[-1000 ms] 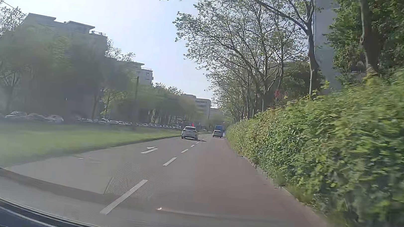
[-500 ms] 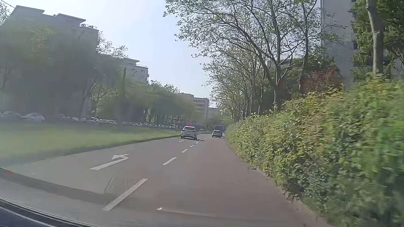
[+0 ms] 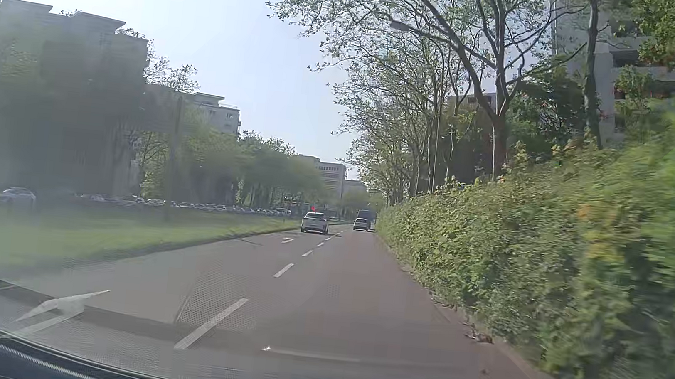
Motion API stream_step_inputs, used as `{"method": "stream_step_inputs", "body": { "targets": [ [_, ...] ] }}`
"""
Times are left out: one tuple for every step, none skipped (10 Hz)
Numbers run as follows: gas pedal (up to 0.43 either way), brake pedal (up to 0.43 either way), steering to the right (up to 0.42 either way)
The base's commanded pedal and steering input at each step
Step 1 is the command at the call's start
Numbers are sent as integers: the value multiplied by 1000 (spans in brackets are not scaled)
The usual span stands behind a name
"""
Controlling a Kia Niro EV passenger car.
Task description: Follow the waypoints while adhering to traffic rules and regulations
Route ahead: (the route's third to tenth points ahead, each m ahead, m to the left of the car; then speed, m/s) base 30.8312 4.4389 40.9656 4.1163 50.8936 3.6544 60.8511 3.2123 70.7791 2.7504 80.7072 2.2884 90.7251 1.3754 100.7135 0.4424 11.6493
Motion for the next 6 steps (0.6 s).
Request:
{"method": "stream_step_inputs", "body": {
  "targets": [
    [87,0,5],
    [87,0,4],
    [87,0,5],
    [87,0,4],
    [87,0,4],
    [87,0,4]
  ]
}}
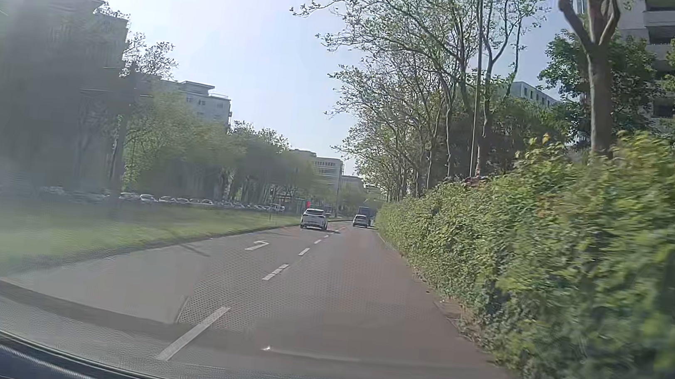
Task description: Follow the waypoints while adhering to traffic rules and regulations
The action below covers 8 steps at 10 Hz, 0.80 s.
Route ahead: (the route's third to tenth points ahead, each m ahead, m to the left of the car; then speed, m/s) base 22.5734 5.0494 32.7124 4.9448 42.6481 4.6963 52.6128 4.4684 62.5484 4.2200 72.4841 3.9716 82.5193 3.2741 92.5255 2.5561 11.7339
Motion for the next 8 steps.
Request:
{"method": "stream_step_inputs", "body": {
  "targets": [
    [87,0,4],
    [87,0,4],
    [87,0,4],
    [87,0,4],
    [87,0,4],
    [87,0,4],
    [87,0,3],
    [87,0,1]
  ]
}}
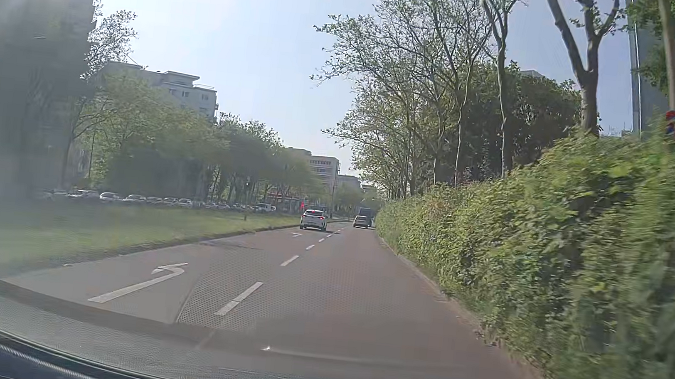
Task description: Follow the waypoints while adhering to traffic rules and regulations
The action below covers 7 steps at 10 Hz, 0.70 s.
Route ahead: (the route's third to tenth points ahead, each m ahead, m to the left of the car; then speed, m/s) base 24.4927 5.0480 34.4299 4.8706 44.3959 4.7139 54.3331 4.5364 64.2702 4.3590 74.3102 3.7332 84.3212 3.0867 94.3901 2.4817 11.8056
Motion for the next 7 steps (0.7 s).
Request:
{"method": "stream_step_inputs", "body": {
  "targets": [
    [87,0,1],
    [87,0,1],
    [87,0,1],
    [87,0,1],
    [87,0,1],
    [87,0,1],
    [87,0,1]
  ]
}}
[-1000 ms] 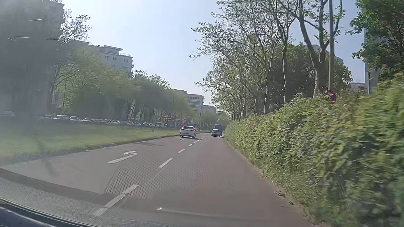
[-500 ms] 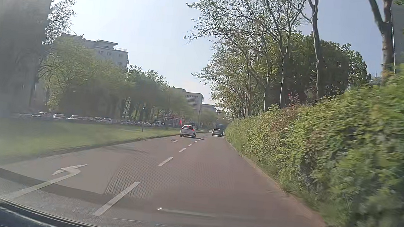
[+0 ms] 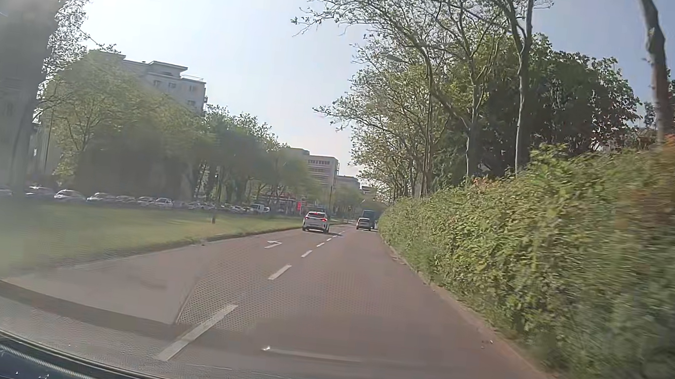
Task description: Follow the waypoints while adhering to traffic rules and regulations
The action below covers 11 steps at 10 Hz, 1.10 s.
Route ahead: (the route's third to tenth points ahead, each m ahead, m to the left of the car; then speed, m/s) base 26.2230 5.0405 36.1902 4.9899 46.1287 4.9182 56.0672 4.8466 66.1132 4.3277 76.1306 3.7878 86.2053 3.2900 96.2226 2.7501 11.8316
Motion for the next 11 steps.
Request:
{"method": "stream_step_inputs", "body": {
  "targets": [
    [87,0,1],
    [87,0,1],
    [87,0,1],
    [87,0,2],
    [87,0,2],
    [87,0,2],
    [87,0,2],
    [98,0,3],
    [98,0,3],
    [110,0,3],
    [118,0,4]
  ]
}}
